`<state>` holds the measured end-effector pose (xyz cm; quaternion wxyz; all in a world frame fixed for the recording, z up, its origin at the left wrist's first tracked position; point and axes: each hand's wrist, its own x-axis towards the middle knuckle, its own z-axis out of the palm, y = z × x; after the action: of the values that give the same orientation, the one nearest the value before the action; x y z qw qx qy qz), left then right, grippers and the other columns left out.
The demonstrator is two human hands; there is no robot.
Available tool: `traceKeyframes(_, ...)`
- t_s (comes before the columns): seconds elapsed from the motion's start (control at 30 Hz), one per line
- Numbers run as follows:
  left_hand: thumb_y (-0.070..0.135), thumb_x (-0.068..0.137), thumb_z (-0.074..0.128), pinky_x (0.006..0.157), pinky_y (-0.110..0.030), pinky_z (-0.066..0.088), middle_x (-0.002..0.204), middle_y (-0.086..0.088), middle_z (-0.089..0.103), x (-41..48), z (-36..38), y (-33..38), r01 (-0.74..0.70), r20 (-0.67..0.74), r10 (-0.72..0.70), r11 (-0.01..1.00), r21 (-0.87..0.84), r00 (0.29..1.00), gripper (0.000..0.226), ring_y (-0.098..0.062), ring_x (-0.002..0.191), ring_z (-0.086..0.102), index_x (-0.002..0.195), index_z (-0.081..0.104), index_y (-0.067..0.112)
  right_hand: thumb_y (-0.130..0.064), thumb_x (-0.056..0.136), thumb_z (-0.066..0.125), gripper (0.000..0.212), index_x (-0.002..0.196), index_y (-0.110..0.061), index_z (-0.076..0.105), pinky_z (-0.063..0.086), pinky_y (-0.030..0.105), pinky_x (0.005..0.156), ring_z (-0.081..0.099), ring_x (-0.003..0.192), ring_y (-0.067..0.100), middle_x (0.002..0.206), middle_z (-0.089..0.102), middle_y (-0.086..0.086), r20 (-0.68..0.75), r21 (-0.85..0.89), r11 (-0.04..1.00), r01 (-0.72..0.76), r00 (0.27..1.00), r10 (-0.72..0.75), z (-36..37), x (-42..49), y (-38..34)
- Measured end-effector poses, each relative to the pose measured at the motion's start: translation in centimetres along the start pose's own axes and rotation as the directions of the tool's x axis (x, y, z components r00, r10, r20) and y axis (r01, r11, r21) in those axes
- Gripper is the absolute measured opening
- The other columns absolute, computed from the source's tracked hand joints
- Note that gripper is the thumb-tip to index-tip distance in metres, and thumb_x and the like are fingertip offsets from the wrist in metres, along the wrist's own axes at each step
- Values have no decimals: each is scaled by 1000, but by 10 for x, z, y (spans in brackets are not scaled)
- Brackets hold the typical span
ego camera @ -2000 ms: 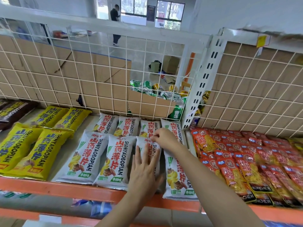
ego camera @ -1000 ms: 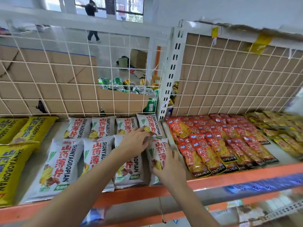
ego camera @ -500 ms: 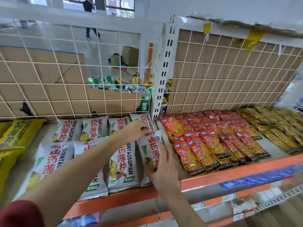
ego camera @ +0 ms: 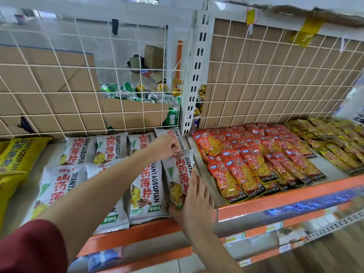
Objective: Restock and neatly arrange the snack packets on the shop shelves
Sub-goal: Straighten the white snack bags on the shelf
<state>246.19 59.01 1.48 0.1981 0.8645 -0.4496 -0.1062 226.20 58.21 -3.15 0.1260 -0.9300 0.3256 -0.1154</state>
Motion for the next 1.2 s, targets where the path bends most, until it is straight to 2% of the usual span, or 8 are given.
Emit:
traceKeyframes(0.13,8,91,52,64,-21,37,76,9,54,3,1,1,5,8,-5,999,40,1000,26,-10,77,53,65,52,13,-64,29,76,119,129,-7,46,55,38,59,68,86,28,110,64,10,-63,-22,1000,-7,998,5,2,0,-1)
traceKeyframes(0.4,12,91,56,64,-20,37,67,19,47,3,2,-1,36,21,-35,999,-22,999,37,2,65,46,56,44,15,-65,29,77,117,127,-8,46,55,38,59,67,86,27,109,64,9,8,-50,998,-24,1000,24,-1,0,-3)
traceKeyframes(0.53,19,92,57,60,-19,38,75,10,54,-1,3,2,48,-1,-48,999,-14,999,21,2,66,48,74,61,7,-67,32,76,118,130,-9,43,55,39,62,67,90,27,112,63,9,10,-53,998,-41,999,42,1,0,-2)
traceKeyframes(0.6,25,90,59,63,-23,44,87,3,61,-6,1,4,59,-34,-60,998,-20,998,16,-9,75,56,90,65,10,-65,47,74,116,140,-10,32,53,44,76,60,107,30,127,54,10,26,-3,1000,-27,999,27,-2,-1,-2)
traceKeyframes(0.73,24,91,56,75,-29,50,109,0,63,-25,-8,-1,93,-170,-105,993,-79,980,18,-15,91,59,108,61,19,-71,77,46,100,148,-21,-4,27,42,109,24,139,24,154,17,3,53,109,993,42,997,-48,-11,2,5)
traceKeyframes(0.83,27,93,53,91,-36,46,124,-2,58,-51,-17,-9,70,-229,-90,993,-95,969,32,-19,107,56,124,55,19,-78,75,18,91,148,-27,-2,17,38,113,14,142,18,156,12,-3,54,140,986,94,993,-103,-21,6,13)
traceKeyframes(0.93,30,94,50,88,-33,42,134,-3,51,-87,-25,-13,63,-274,-74,997,-51,959,42,-24,103,59,134,47,17,-85,61,-6,103,148,-30,3,15,38,113,14,142,14,155,14,-5,48,133,980,146,987,-154,-31,7,29)
traceKeyframes(1.2,31,92,53,98,-47,38,137,-5,48,-180,-23,-33,285,-415,-271,958,-30,868,44,-29,121,47,134,47,21,-55,83,35,64,136,-21,44,41,45,100,48,123,22,134,50,0,-110,146,952,268,961,-254,-49,-4,68)
